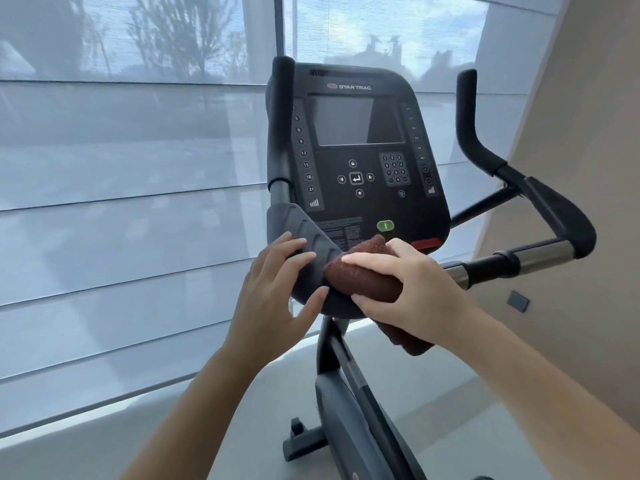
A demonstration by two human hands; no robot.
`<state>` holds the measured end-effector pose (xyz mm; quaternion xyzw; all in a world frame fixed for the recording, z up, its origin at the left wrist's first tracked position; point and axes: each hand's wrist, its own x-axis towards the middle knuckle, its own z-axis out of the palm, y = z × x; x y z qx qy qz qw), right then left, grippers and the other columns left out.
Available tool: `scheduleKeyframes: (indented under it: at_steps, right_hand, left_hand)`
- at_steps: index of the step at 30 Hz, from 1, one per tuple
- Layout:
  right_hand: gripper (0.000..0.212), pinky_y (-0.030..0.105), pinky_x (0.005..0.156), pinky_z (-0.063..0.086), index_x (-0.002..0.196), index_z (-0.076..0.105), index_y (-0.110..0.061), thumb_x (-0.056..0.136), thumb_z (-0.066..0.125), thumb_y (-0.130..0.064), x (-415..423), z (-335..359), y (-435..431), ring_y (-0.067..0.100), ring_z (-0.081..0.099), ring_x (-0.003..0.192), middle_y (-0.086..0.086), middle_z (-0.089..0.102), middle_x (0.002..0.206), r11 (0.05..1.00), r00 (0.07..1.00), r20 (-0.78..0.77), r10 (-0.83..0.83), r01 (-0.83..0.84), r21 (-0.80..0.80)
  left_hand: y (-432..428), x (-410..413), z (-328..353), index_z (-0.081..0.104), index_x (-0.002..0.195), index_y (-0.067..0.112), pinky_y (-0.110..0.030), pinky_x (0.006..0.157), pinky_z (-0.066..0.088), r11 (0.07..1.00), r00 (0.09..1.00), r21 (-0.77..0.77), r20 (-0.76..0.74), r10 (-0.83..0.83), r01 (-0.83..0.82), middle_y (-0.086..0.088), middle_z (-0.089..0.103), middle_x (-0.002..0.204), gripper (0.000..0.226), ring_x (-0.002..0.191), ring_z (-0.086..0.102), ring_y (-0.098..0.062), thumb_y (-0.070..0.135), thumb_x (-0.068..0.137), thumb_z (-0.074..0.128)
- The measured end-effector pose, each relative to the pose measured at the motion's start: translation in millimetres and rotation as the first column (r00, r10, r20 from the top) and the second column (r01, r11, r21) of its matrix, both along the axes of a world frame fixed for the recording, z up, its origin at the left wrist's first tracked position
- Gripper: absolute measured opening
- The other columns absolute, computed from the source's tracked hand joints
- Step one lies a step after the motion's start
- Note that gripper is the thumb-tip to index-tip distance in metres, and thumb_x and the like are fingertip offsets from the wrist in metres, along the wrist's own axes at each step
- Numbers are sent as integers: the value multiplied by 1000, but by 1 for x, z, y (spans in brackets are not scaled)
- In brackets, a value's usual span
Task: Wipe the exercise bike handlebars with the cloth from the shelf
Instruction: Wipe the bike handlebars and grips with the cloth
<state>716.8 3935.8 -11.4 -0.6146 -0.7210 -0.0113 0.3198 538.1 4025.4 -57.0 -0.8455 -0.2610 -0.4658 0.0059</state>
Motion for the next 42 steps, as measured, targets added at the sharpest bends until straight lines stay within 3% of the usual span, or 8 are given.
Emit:
scheduleKeyframes:
  at_steps: [6,9,14,17,23,29,36,42]
  right_hand:
    - [44,25,85,48,117,61,-34,75,71,-28,35,-5,-19,14,57,88,2,56,99,990,991,-119,-59,74,122]
    - [45,15,81,42,119,59,-35,76,68,-36,43,0,-7,13,55,90,0,55,101,964,959,-248,-136,186,191]
    - [43,32,76,41,120,57,-38,79,57,-50,23,-10,14,25,52,96,7,55,100,966,975,10,-222,218,136]
    - [45,35,78,44,120,58,-36,76,55,-48,47,-14,7,27,52,95,7,56,99,952,967,-7,-256,254,171]
    - [36,41,94,38,113,65,-19,80,63,-34,67,-17,4,34,42,112,15,45,129,925,954,-57,-294,299,236]
    - [38,39,73,52,109,66,-18,77,62,-38,23,-20,10,30,58,88,11,58,111,934,989,3,-151,142,327]
    - [38,41,70,55,110,66,-17,77,64,-34,62,-25,4,29,58,83,13,60,106,904,973,-44,-227,227,362]
    - [38,33,70,51,107,68,-21,77,55,-41,9,-35,9,25,60,80,10,63,101,880,983,-75,-166,181,439]
  left_hand:
    - [-17,14,-3,62,104,2,-51,97,42,998,999,42,-8,48,-47,-14,60,117,36,123,46,-30,29,83,54]
    - [-22,23,-2,62,103,3,-57,94,41,998,999,35,-12,47,-47,-12,60,117,32,123,47,-29,27,83,55]
    - [-26,35,-5,65,99,6,-50,99,38,998,998,32,15,59,-60,-7,64,111,28,116,53,-22,28,85,53]
    - [-24,36,-8,68,94,7,-37,101,34,997,996,45,54,66,-68,-5,67,105,28,109,58,-18,28,84,54]
    - [-26,46,-11,68,85,4,-39,92,40,987,985,94,130,117,-129,-7,69,95,24,101,62,-23,23,81,53]
    - [-26,50,-15,68,83,4,-39,92,38,979,972,105,175,156,-176,-7,69,94,23,104,55,-16,21,82,52]
    - [-25,56,-16,67,80,3,-41,90,38,966,961,139,200,189,-219,-9,68,91,23,102,55,-17,17,80,49]
    - [-23,56,-18,68,80,3,-37,89,36,956,959,178,202,198,-234,-10,69,91,24,100,55,-17,17,81,49]
